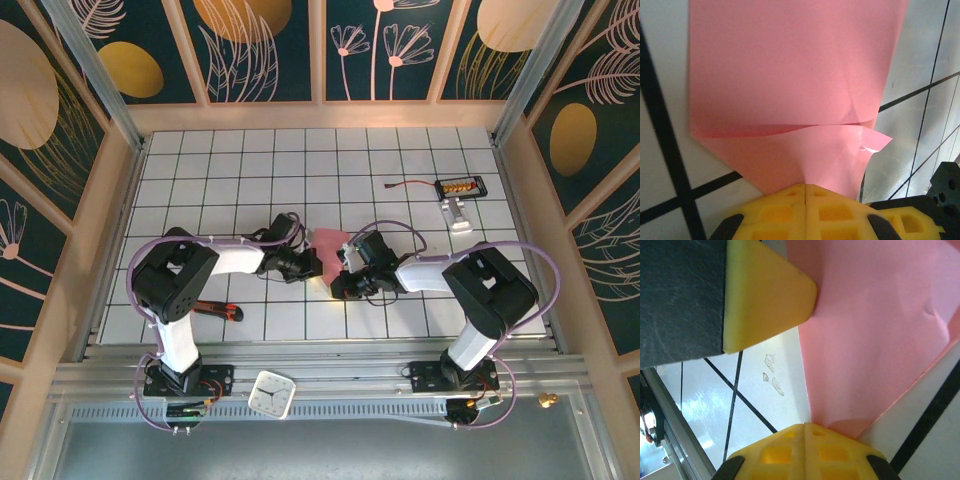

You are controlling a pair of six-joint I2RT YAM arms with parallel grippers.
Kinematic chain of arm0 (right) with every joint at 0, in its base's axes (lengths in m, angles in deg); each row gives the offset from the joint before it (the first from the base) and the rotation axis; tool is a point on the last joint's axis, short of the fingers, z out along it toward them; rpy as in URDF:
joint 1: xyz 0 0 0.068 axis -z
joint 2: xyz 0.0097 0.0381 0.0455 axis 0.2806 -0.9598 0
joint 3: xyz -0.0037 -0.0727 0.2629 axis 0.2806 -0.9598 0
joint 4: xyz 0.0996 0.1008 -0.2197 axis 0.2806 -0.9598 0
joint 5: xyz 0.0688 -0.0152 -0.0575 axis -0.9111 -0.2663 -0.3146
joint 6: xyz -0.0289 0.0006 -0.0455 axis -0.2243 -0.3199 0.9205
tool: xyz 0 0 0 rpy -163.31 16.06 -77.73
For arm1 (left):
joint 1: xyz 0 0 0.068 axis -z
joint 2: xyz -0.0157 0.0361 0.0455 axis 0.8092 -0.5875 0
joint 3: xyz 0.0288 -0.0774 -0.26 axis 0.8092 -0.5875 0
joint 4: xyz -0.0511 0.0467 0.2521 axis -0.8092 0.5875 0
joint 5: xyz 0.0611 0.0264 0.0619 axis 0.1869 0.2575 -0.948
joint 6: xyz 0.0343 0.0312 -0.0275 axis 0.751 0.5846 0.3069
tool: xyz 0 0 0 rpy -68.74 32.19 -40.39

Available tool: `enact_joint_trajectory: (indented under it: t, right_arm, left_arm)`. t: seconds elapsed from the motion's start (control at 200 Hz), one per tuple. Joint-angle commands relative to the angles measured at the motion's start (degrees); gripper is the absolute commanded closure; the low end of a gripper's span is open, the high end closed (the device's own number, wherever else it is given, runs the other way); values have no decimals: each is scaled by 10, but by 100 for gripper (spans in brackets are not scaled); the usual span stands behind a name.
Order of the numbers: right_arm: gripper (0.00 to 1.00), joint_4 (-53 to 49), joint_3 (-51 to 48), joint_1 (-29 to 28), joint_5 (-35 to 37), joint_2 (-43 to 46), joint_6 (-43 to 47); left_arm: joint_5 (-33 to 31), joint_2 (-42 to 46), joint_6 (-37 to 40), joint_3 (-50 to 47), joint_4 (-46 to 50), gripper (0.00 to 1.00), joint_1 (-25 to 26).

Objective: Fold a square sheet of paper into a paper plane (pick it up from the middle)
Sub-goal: Third fold the triangle at the center of the table.

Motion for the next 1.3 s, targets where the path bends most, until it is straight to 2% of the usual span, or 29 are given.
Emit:
enact_joint_trajectory:
  t: [0.0, 0.305, 0.986, 1.181, 1.296]
  right_arm:
    - [100, -116, -28, 0, 42, -28, 14]
    - [100, -117, -30, 1, 43, -27, 14]
    - [100, -110, -33, 1, 39, -24, 16]
    - [100, -115, -23, 1, 30, 2, 31]
    - [100, -124, -11, 1, 11, 52, 53]
  left_arm:
    - [-144, -30, 21, -8, 45, 100, -44]
    - [-168, -29, 40, 9, 65, 100, -68]
    - [-250, -14, 83, 85, 133, 100, -76]
    - [-200, 58, 64, 53, 85, 100, -76]
    - [-153, 111, 33, 3, 38, 89, -76]
